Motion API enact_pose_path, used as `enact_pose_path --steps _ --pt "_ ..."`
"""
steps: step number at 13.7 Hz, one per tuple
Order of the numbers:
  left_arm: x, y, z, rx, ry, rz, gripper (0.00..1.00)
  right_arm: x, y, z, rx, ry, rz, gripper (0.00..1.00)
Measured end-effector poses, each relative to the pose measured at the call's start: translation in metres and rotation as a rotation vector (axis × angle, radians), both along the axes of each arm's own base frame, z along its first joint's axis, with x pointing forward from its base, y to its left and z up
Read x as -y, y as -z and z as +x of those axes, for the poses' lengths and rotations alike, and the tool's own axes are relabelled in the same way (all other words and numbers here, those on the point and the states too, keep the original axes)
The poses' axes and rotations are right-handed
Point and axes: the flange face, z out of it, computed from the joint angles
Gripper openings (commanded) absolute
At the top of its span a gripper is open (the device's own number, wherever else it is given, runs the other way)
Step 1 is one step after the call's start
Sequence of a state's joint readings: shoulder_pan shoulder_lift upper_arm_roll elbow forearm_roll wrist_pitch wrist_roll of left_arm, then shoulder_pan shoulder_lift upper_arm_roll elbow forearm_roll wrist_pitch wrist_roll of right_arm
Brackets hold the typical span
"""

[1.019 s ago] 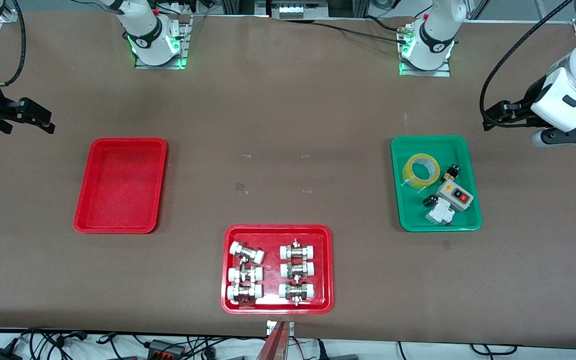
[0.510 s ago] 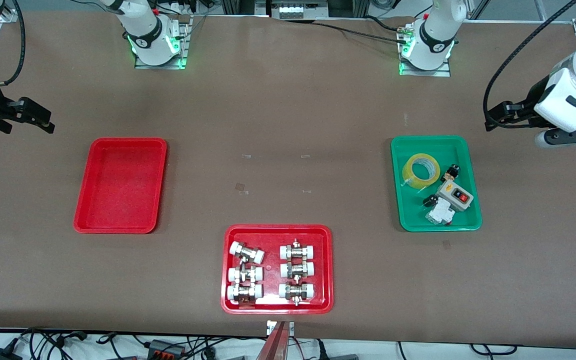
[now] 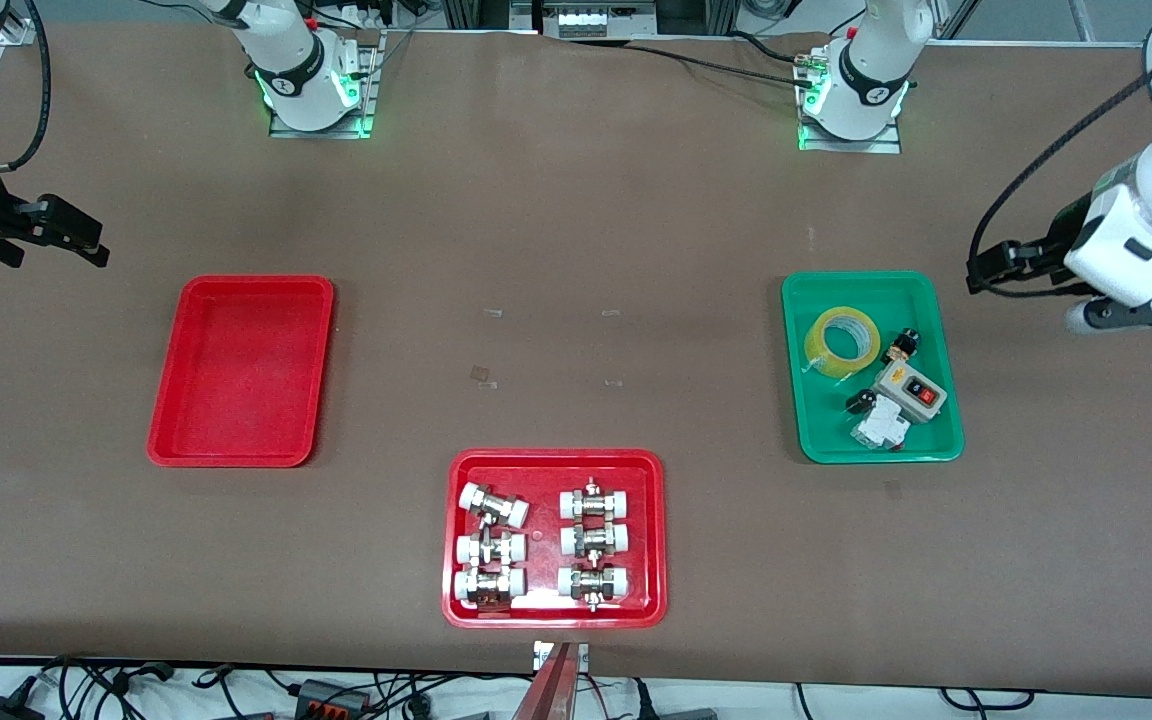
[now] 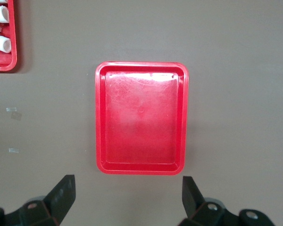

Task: Left arm passes tape to right arm into tray
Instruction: 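Move the left gripper toward the tape roll in the green tray, then lower the left gripper onto the rim of the yellow tape roll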

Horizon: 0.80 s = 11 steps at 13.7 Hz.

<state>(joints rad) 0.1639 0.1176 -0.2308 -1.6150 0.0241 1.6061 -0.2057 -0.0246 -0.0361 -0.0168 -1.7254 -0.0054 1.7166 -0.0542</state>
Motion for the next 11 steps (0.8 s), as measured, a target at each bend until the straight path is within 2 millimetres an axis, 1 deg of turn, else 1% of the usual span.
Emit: enact_pose_path --steps 1,2,3,4,5,6,7,8,9,11 --pt "-0.007 0.021 0.007 -0.008 -0.011 -0.005 1.00 0.000 0.000 0.000 -0.001 0.000 0.000 1.00" --pt "-0.015 0.049 0.015 -0.009 -0.023 -0.011 1.00 0.000 0.000 0.000 -0.001 0.000 0.000 1.00" --pt "-0.020 0.081 0.020 -0.003 -0.032 -0.017 1.00 0.000 0.000 0.000 -0.001 0.000 0.000 1.00" --pt "-0.024 0.117 0.022 0.007 -0.038 -0.023 1.00 0.000 0.000 0.000 -0.001 0.000 0.000 1.00" --pt "-0.025 0.155 0.018 0.012 -0.040 -0.027 1.00 0.000 0.000 0.000 -0.001 0.000 0.000 1.00" --pt "-0.025 0.187 0.010 0.008 -0.040 -0.030 1.00 0.000 0.000 0.000 -0.002 0.000 0.000 1.00" --pt "-0.023 0.212 0.001 -0.004 -0.038 -0.033 1.00 0.001 0.000 0.000 -0.002 0.001 0.000 1.00" --pt "-0.022 0.232 -0.007 -0.025 -0.036 -0.035 1.00 0.001 0.001 0.000 -0.003 0.001 0.000 1.00" --pt "-0.021 0.244 -0.014 -0.046 -0.035 -0.036 1.00 0.001 0.001 0.000 -0.003 0.002 0.000 1.00" --pt "-0.018 0.260 -0.024 -0.079 -0.032 -0.036 1.00 0.002 0.001 0.000 -0.004 0.003 0.000 1.00"
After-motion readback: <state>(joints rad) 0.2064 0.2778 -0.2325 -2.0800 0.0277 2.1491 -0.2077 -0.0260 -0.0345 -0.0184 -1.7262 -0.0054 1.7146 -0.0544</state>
